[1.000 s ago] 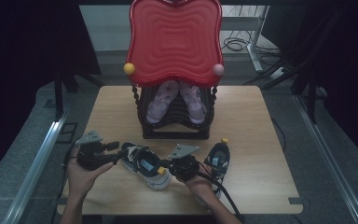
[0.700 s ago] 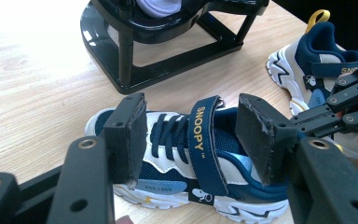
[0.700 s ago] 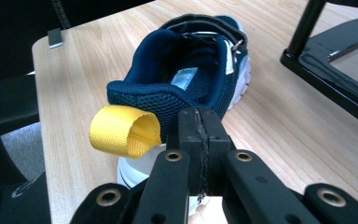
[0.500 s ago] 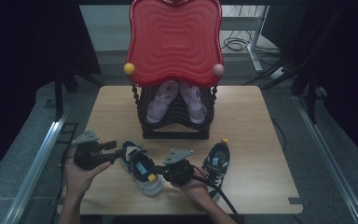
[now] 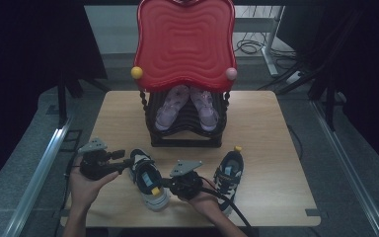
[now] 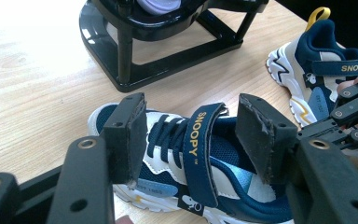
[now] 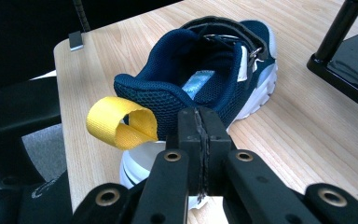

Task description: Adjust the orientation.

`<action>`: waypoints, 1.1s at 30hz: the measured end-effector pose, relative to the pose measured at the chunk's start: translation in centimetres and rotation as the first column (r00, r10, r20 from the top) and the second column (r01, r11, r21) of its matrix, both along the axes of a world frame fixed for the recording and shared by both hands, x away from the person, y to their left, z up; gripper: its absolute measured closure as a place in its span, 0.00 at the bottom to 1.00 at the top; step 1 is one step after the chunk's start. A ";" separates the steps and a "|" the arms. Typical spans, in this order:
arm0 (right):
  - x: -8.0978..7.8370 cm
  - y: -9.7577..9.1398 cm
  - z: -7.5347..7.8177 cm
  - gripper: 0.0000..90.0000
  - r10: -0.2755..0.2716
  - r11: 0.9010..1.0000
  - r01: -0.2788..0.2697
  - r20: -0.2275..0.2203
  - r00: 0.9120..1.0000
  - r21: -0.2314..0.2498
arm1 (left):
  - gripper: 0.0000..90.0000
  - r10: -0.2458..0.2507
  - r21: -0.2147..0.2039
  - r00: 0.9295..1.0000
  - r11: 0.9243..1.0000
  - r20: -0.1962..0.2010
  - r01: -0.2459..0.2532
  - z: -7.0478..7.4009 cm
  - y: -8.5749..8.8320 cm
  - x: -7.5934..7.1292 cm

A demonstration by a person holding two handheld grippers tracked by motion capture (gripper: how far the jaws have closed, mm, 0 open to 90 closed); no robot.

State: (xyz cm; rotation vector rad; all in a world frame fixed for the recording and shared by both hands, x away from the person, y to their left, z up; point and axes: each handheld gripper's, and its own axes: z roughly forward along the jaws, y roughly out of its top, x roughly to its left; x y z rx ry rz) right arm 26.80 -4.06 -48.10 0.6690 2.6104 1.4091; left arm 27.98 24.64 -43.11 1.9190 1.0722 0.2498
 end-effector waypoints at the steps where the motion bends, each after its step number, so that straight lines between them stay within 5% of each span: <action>1: 0.0 0.0 0.0 0.99 0.002 1.000 -0.002 0.001 1.000 0.001 | 0.48 0.000 0.001 1.000 1.000 -0.001 0.000 0.0 0.0 0.0; 33: -0.2 1.1 -0.4 0.99 0.034 0.999 -0.033 -0.029 0.999 0.030 | 0.47 -0.008 0.009 1.000 1.000 -0.011 0.008 -0.1 -0.1 0.0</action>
